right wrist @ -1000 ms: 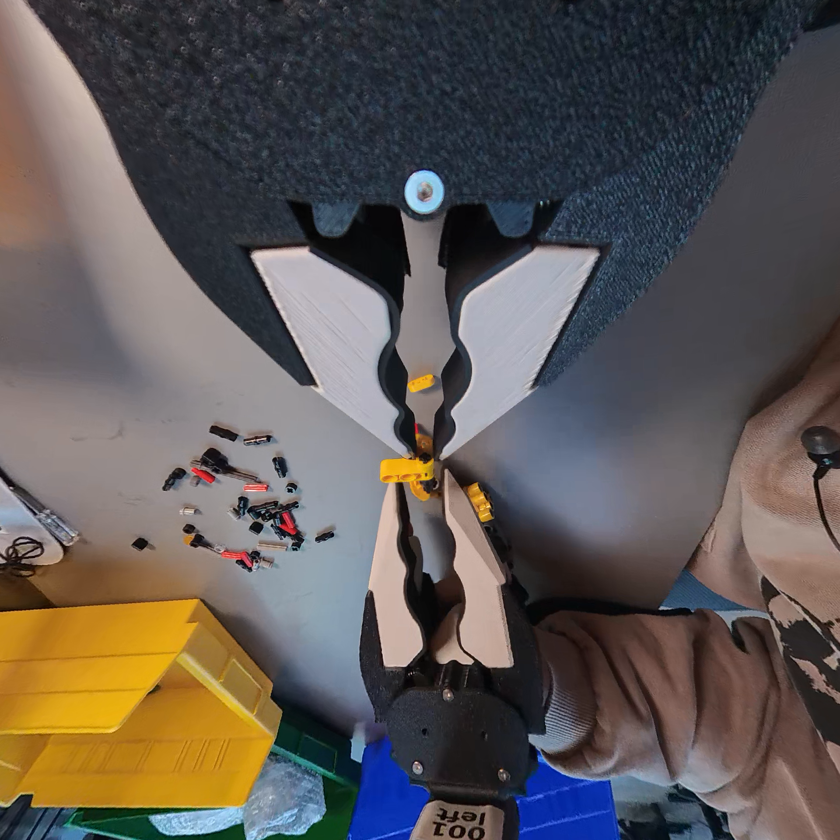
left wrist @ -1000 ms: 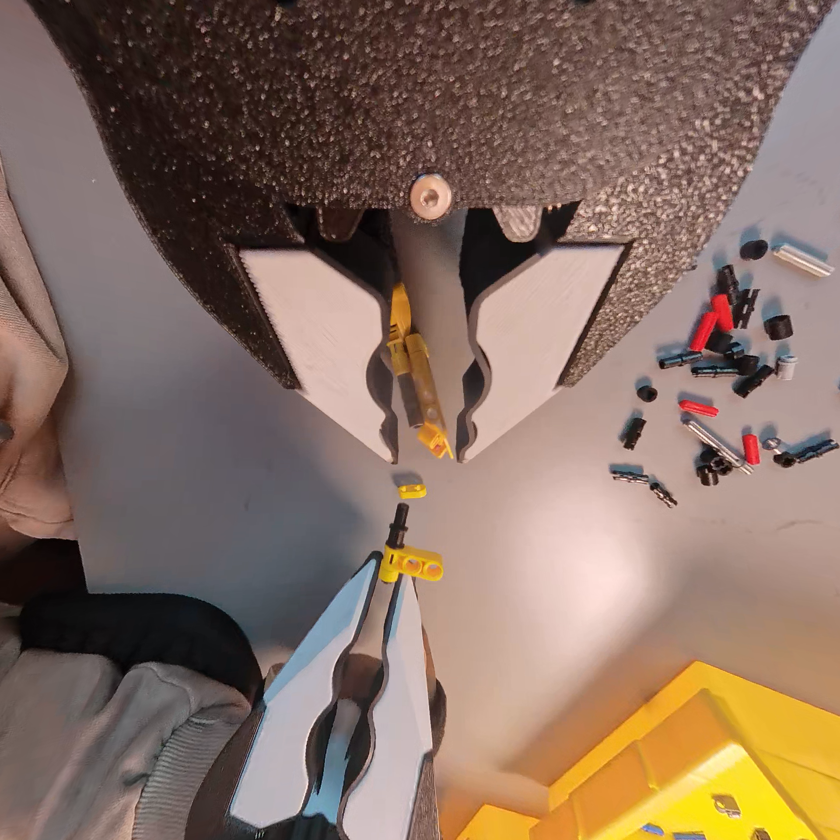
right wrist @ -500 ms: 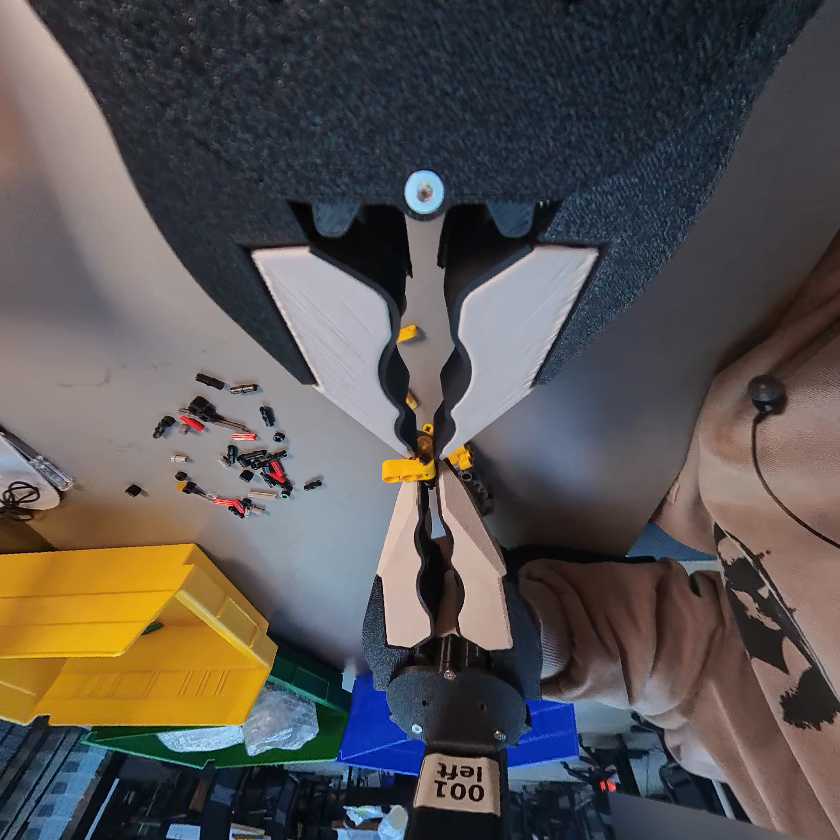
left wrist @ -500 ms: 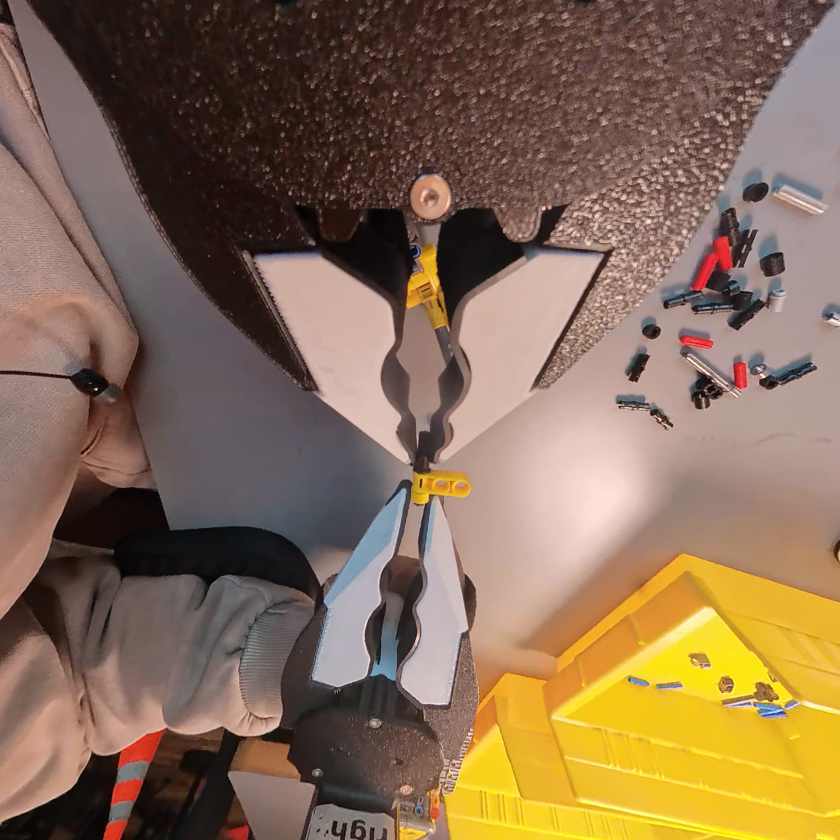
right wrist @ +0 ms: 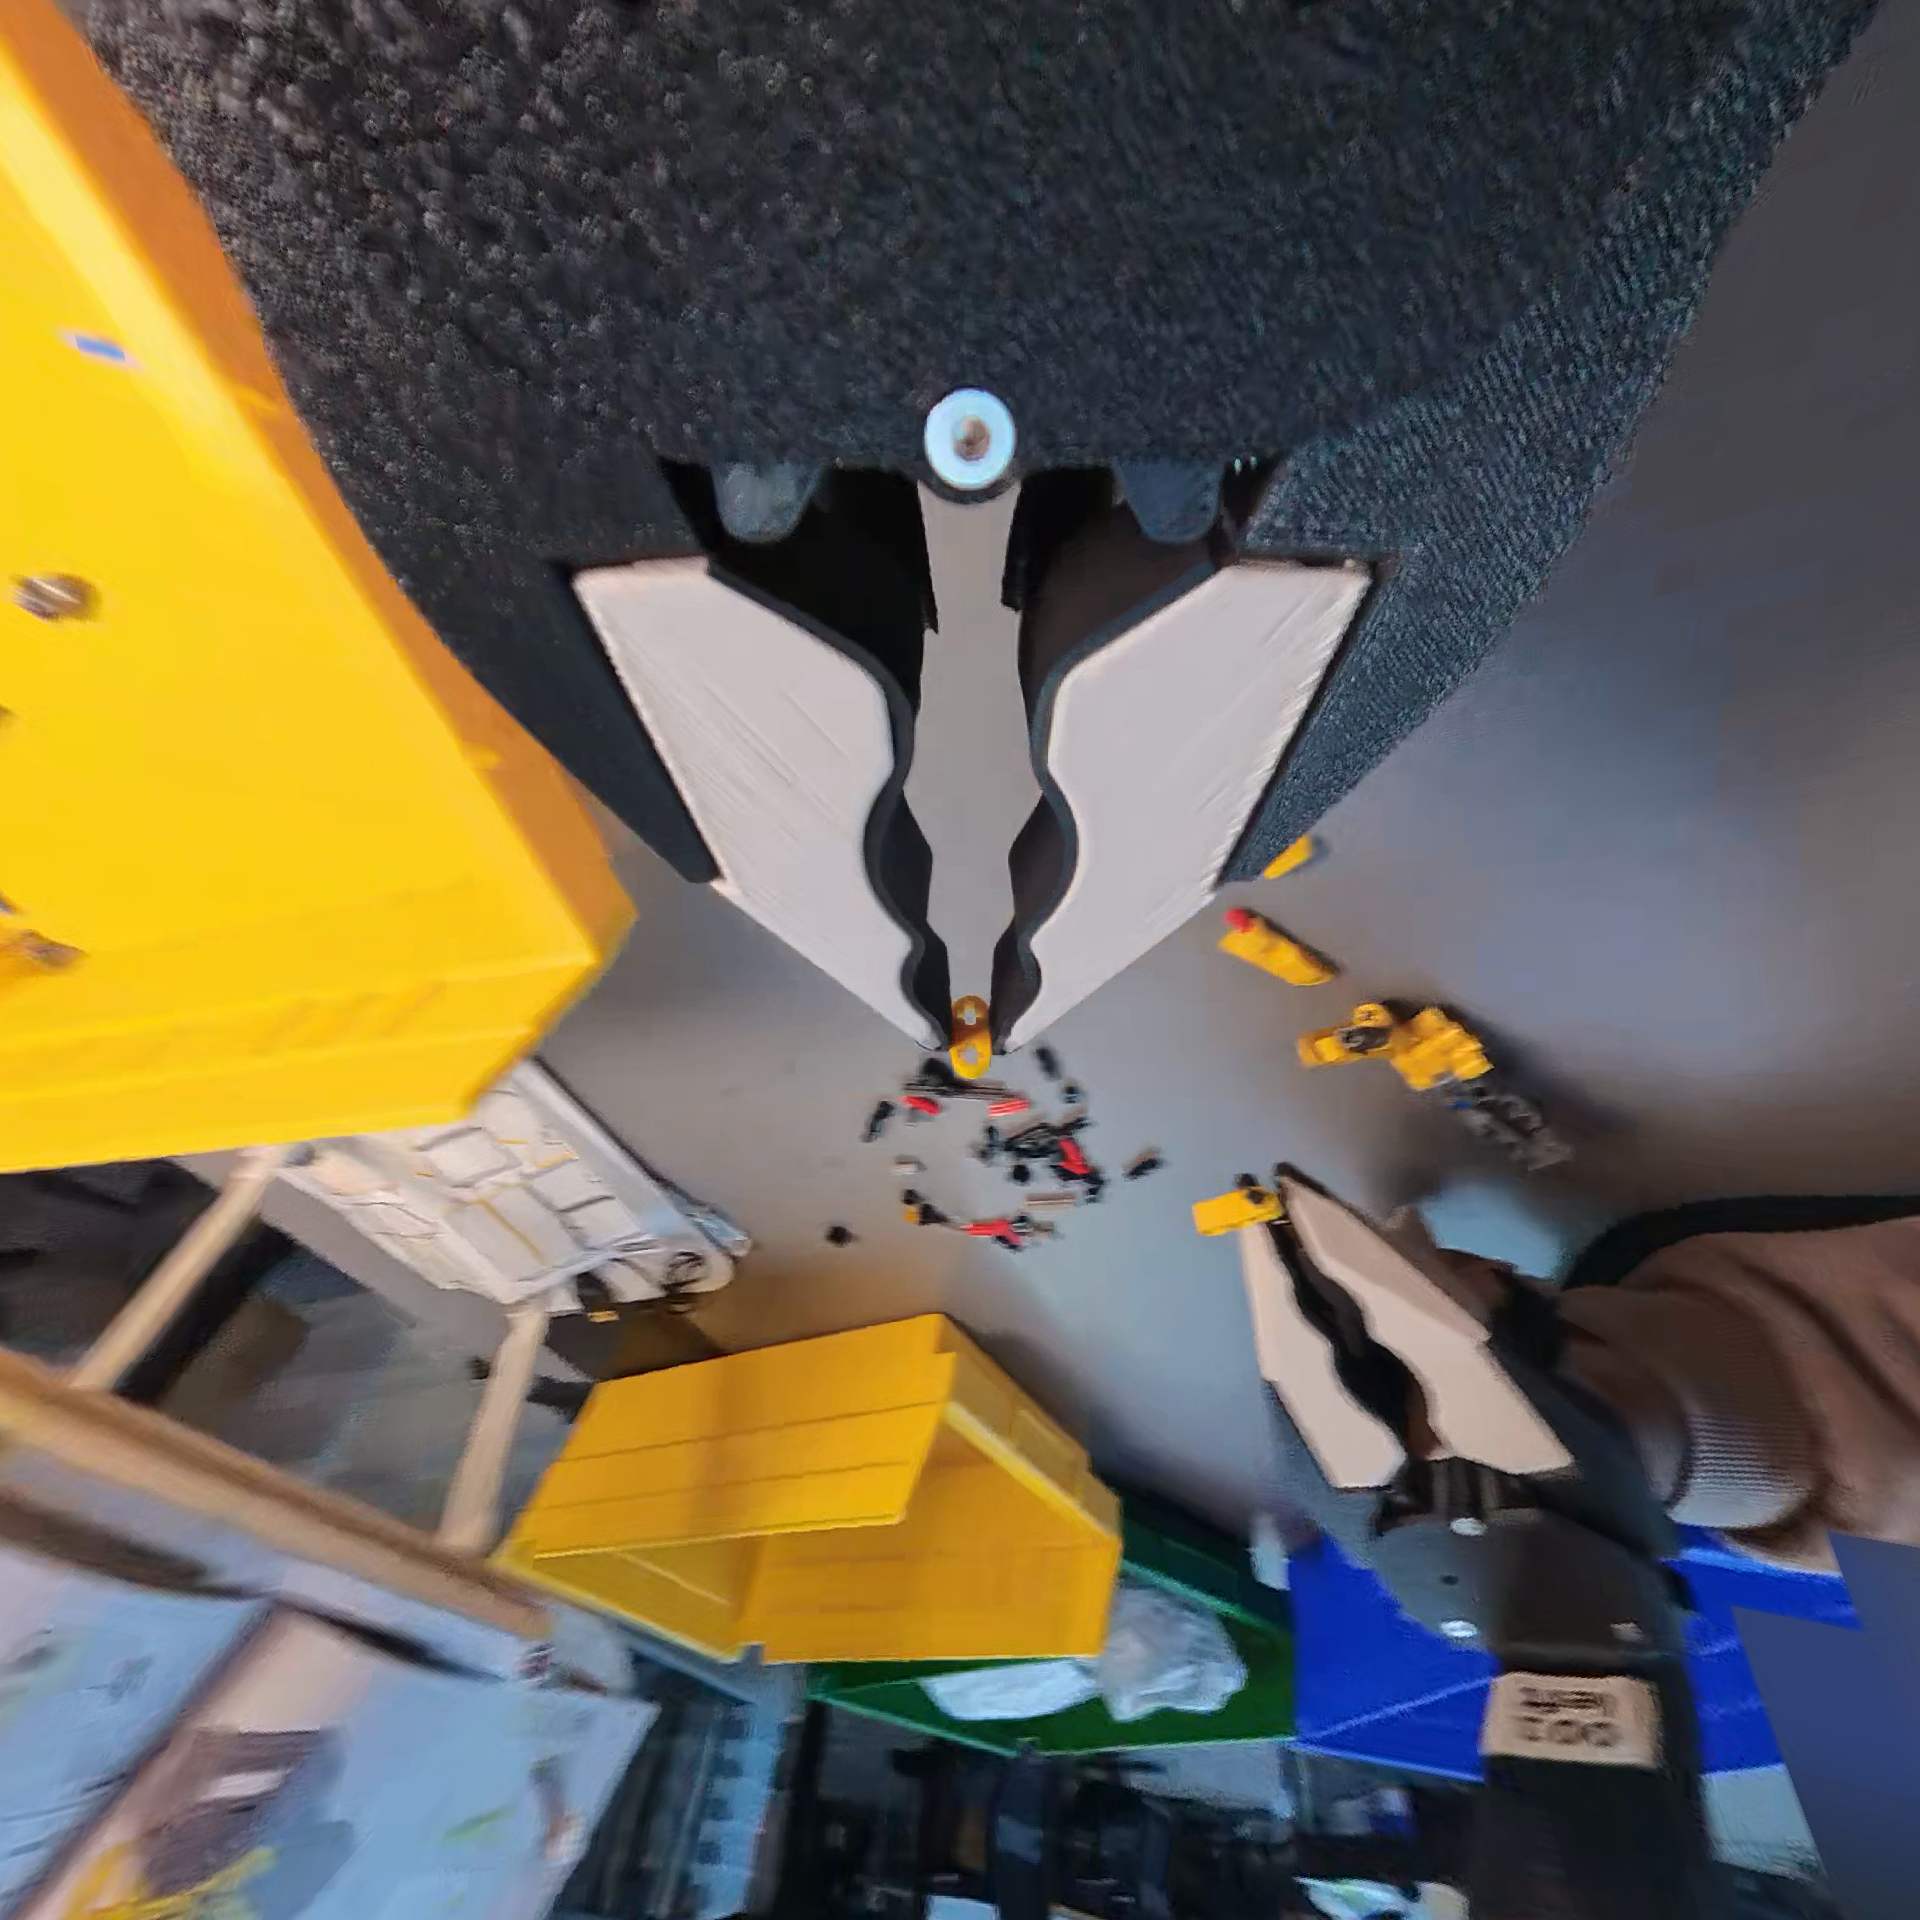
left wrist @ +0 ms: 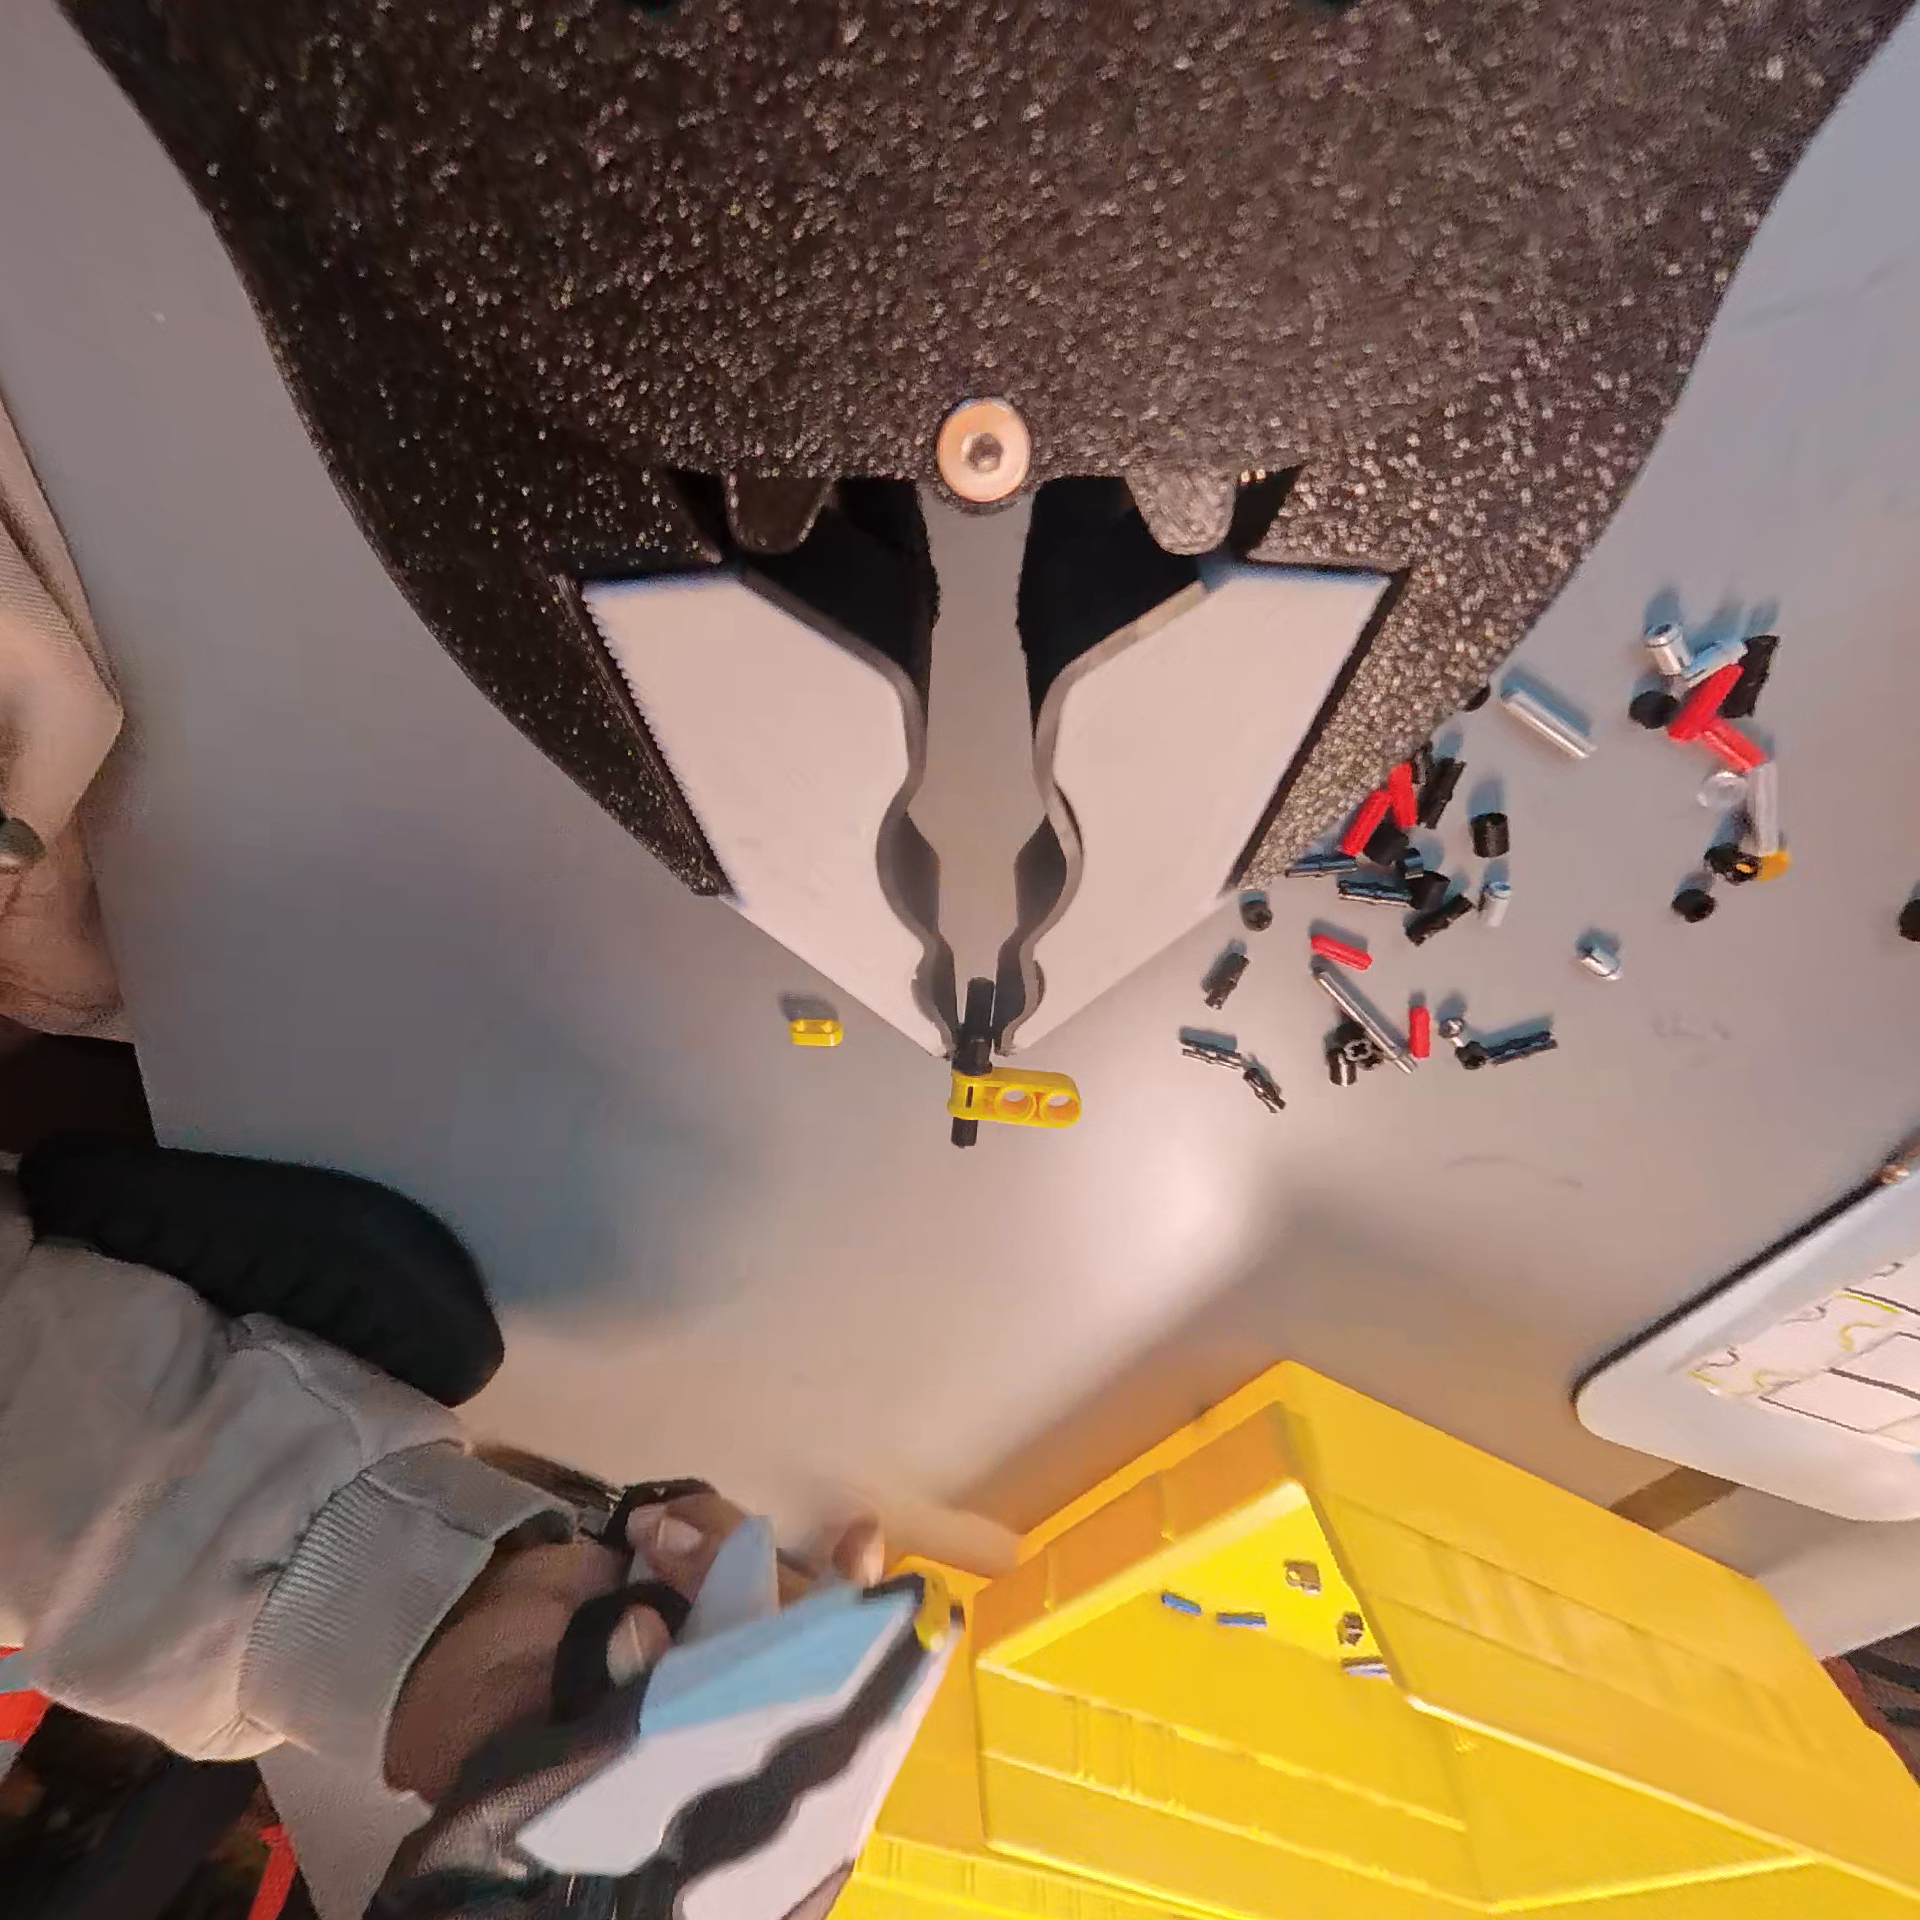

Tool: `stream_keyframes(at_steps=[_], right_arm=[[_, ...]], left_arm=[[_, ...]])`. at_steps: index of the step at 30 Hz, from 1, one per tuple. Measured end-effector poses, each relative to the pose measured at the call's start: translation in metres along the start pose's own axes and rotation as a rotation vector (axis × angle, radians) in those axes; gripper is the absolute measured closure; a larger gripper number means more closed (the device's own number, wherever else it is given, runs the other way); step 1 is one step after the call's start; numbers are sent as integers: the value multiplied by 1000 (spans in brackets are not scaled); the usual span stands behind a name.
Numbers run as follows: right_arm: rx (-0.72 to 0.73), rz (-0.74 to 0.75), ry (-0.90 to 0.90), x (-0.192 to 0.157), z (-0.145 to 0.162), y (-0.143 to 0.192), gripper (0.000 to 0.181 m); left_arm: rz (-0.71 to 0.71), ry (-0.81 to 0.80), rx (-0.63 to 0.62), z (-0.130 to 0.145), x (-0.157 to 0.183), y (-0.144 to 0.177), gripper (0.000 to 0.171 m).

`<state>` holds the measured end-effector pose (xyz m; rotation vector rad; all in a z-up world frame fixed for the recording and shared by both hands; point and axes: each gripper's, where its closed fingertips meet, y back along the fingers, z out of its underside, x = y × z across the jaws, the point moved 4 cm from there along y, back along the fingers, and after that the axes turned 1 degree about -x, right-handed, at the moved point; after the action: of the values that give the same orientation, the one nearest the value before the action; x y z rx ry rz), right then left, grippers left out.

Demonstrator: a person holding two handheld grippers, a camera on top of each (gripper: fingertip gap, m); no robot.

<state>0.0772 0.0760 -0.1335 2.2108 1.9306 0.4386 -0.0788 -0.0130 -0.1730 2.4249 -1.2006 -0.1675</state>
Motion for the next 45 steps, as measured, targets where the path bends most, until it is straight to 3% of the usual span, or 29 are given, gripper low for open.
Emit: stream_keyframes(at_steps=[4, 7, 10, 13, 16, 18, 20, 24, 27, 30, 34, 37, 41, 43, 45], right_arm=[[-66, 520, -43, 90, -30, 76, 176], [-375, 770, -105, 156, -14, 136, 176], [-718, 804, -206, 212, 33, 167, 176], [-905, 759, -324, 251, 86, 175, 175], [-917, 721, -434, 267, 117, 173, 168], [-872, 745, -426, 274, 113, 173, 154], [-809, 792, -359, 276, 94, 176, 150], [-602, 754, -182, 237, 27, 161, 151], [-462, 470, -78, 148, -14, 113, 152], [-435, 93, -128, 34, -6, 51, 149], [-540, -106, -150, -67, 49, -13, 143], [-555, -83, -168, -86, 66, -40, 144], [-555, -95, -167, -91, 64, -56, 149], [-591, -79, -74, -91, 66, -59, 179], [-603, -83, -39, -87, 64, -56, 180]], left_arm=[[-56, -17, 45, -7, -3, 5, 165], [-63, -15, 59, -8, -2, 5, 165], [-61, -24, 57, -9, 1, 3, 165], [-60, -42, 54, -9, 5, 2, 165], [-46, -32, 68, -10, 6, 3, 165], [-44, -14, 69, -9, 4, 2, 165], [-43, -5, 65, -7, 2, 2, 165], [-34, 1, 58, -6, 3, 0, 165], [-36, 2, 49, -4, 2, -1, 165], [-37, 6, 42, -2, 1, -2, 165], [-38, 2, 44, -3, 2, -2, 165], [-40, -1, 42, -3, 2, -2, 165], [-38, -15, 43, -5, 4, 0, 165], [-40, -26, 45, -7, 6, 1, 165], [-43, -33, 50, -9, 7, 3, 165]])
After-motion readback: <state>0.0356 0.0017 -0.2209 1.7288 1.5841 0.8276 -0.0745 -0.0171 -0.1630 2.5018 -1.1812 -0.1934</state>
